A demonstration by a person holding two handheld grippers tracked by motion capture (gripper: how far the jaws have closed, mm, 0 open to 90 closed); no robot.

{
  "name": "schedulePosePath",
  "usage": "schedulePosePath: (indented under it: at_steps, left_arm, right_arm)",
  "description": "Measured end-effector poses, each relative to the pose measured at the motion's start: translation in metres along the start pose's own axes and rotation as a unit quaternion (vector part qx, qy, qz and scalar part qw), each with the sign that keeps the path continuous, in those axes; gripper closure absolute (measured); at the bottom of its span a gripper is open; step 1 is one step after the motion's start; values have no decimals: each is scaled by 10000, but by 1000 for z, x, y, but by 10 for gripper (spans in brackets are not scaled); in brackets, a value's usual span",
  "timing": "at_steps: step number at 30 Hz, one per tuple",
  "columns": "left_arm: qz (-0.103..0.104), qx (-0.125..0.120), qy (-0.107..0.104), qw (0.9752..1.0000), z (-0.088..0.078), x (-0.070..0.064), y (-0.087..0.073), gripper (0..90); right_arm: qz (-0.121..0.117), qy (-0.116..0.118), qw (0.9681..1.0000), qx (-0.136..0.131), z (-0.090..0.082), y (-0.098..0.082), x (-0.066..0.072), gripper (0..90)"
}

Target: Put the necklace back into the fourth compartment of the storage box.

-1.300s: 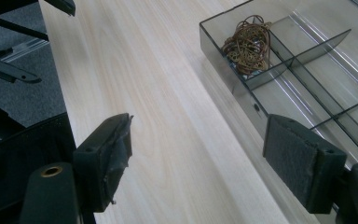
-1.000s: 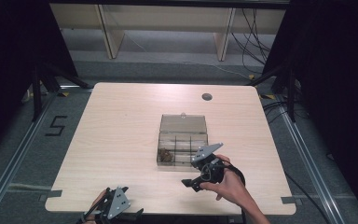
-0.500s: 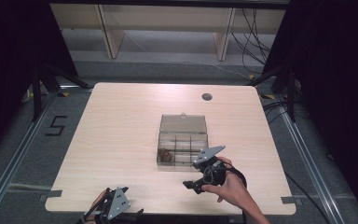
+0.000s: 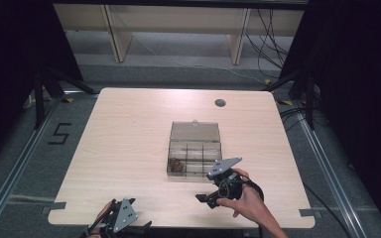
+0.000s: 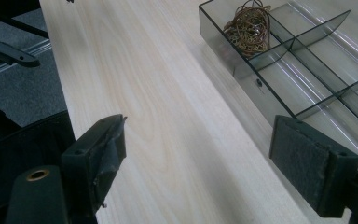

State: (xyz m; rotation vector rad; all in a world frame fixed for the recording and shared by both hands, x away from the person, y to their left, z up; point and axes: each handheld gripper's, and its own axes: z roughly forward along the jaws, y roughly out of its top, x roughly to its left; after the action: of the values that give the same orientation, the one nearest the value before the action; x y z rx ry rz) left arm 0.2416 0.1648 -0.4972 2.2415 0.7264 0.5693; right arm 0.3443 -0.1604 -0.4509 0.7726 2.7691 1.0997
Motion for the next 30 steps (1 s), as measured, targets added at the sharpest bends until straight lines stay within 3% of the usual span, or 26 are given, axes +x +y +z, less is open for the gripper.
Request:
schedulePosePath:
  at_steps: [9,19,23,30]
  left_arm:
    - [2,6,43,10000,0,-1,0,156]
    - [32,49,3,10000,0,-2,1,156]
    - [5,25,21,10000,1,-3,1,156]
    - [20,47,30,10000,2,-3,1,156]
  right_arm:
    - [55,-99,9996,-240,-9,-11,-4,210]
    - [227,-7,9996,-170,-11,-25,-6,207]
    - [136,-11,9996,-238,-12,-28,-7,207]
    - [183,6,9996,-229,-14,-33,-6,203]
